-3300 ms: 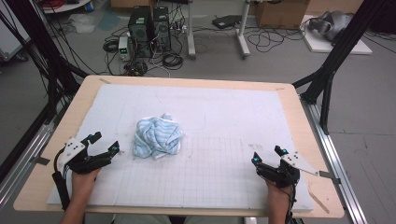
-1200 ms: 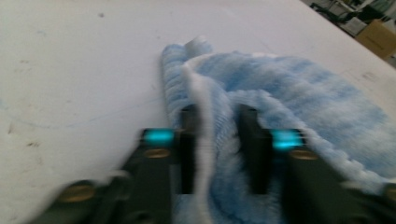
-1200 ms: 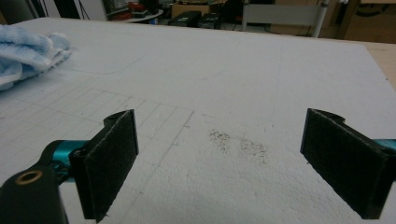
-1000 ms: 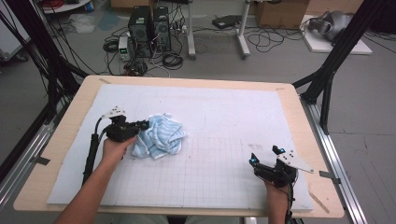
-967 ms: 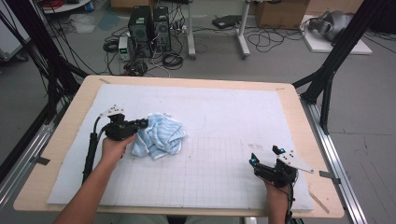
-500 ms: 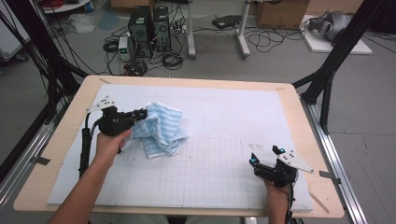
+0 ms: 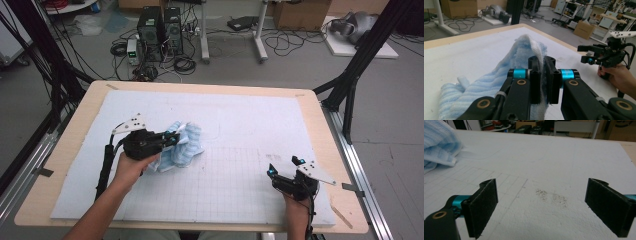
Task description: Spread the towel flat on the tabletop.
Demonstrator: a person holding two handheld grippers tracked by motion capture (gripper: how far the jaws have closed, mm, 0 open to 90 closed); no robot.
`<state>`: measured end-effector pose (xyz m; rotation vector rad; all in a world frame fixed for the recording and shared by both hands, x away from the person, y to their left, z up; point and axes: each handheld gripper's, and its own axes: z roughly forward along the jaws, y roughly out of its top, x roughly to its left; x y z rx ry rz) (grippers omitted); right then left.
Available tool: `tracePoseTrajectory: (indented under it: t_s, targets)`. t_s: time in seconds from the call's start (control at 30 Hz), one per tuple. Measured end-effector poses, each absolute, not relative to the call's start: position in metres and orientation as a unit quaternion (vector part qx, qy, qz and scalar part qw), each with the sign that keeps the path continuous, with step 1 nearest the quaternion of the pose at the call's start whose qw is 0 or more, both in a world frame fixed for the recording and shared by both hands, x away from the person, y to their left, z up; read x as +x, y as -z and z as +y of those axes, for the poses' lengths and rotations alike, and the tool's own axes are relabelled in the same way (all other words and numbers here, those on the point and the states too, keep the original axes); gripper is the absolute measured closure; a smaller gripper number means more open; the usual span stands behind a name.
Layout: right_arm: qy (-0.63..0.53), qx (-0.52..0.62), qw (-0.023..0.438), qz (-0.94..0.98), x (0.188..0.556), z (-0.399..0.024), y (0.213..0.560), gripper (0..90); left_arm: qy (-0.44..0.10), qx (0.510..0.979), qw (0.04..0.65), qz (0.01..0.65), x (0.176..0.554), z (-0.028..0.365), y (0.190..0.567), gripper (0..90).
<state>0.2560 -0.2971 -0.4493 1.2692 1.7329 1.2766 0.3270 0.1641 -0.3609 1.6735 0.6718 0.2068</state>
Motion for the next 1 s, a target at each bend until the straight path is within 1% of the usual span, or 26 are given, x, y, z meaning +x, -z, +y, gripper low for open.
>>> tracePoseTrajectory:
  t_s: [0.13,0.23,0.37,0.47,0.57,0.7,0.73,0.77,0.83,0.87,0.9,1.0]
  targets:
    - [-0.488,0.482,0.307,0.660,0.257,-0.298,0.449,10.4,-0.112,0.713,0.620,0.310,0.336,0.176,0.355,83.8]
    - [-0.492,0.488,0.299,0.656,0.258,-0.301,0.449,10.4,-0.157,0.699,0.610,0.339,0.343,0.193,0.353,83.6]
    - [-0.492,0.480,0.296,0.663,0.258,-0.300,0.449,10.4,-0.191,0.682,0.599,0.372,0.350,0.216,0.353,83.5]
    - [-0.505,0.476,0.277,0.664,0.261,-0.294,0.447,10.4,-0.210,0.674,0.592,0.389,0.353,0.231,0.354,83.5]
    - [-0.522,0.460,0.255,0.672,0.267,-0.278,0.445,10.4,-0.222,0.668,0.584,0.405,0.354,0.243,0.355,83.4]
    - [-0.532,0.427,0.250,0.687,0.279,-0.247,0.434,10.6,-0.242,0.675,0.562,0.412,0.351,0.254,0.359,83.2]
    - [-0.538,0.408,0.250,0.694,0.286,-0.231,0.427,11.1,-0.245,0.676,0.556,0.417,0.351,0.257,0.360,83.1]
    - [-0.538,0.408,0.250,0.694,0.286,-0.231,0.427,11.1,-0.249,0.679,0.549,0.419,0.350,0.259,0.363,83.1]
    - [-0.545,0.390,0.245,0.701,0.292,-0.216,0.421,17.0,-0.249,0.679,0.541,0.429,0.350,0.265,0.369,83.0]
    - [-0.544,0.381,0.247,0.706,0.295,-0.209,0.419,17.1,-0.252,0.679,0.537,0.433,0.349,0.269,0.372,83.0]
    - [-0.540,0.371,0.239,0.717,0.303,-0.196,0.417,17.0,-0.257,0.679,0.531,0.437,0.349,0.272,0.374,83.0]
    - [-0.536,0.360,0.233,0.727,0.309,-0.182,0.415,17.1,-0.262,0.668,0.526,0.457,0.350,0.285,0.384,83.0]
